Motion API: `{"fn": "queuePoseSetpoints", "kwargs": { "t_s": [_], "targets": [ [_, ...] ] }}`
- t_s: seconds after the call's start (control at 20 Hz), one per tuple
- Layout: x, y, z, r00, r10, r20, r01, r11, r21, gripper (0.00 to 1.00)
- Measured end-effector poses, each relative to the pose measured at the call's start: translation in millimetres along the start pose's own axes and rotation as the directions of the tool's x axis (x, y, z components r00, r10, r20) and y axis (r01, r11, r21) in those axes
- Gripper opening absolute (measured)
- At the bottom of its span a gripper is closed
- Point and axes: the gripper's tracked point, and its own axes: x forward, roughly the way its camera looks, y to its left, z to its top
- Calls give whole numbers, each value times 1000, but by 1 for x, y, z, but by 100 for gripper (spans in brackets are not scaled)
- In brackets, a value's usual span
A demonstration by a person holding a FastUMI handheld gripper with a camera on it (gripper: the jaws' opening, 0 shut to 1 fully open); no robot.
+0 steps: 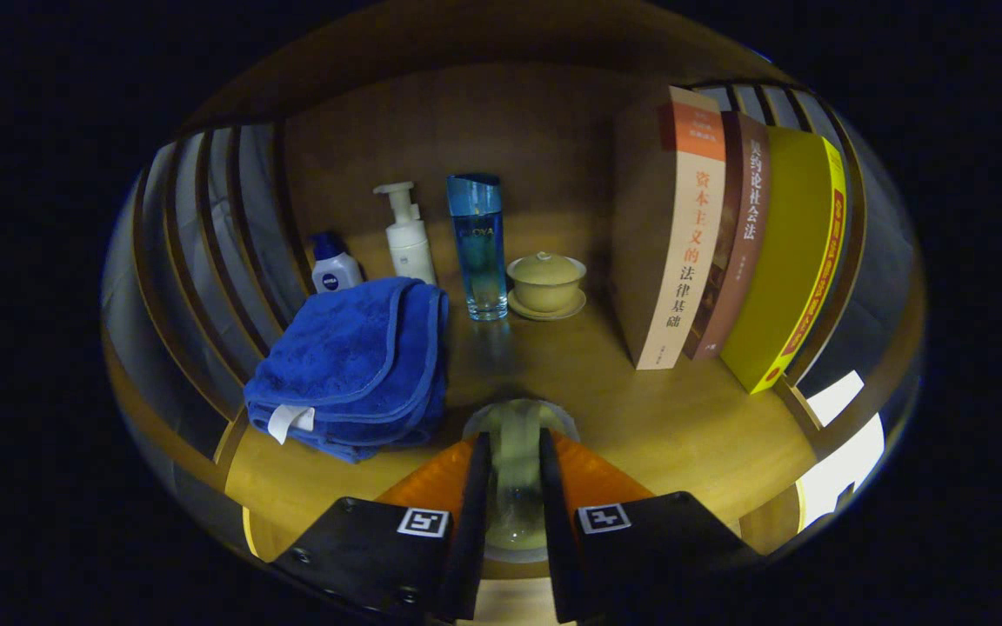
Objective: Pull open the drawer, take out the items inside it, and place them on the countertop above the cabinet.
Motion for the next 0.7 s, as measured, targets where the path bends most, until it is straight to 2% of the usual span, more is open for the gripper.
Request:
{"fn": "queuePoseSetpoints", "kwargs": {
  "t_s": [0.2,0.25,0.35,0.55,0.7],
  "targets": [
    [-8,4,13,999,-4,52,4,1000,-10,58],
    [-12,2,15,998,-12,56,13,1000,-19,68],
    [-19,-3,21,997,-36,66,38,999,-29,76],
    [-43,-8,35,991,-59,118,61,998,-21,100],
    [-79,-11,47,980,-66,187,65,998,7,99]
  ]
}}
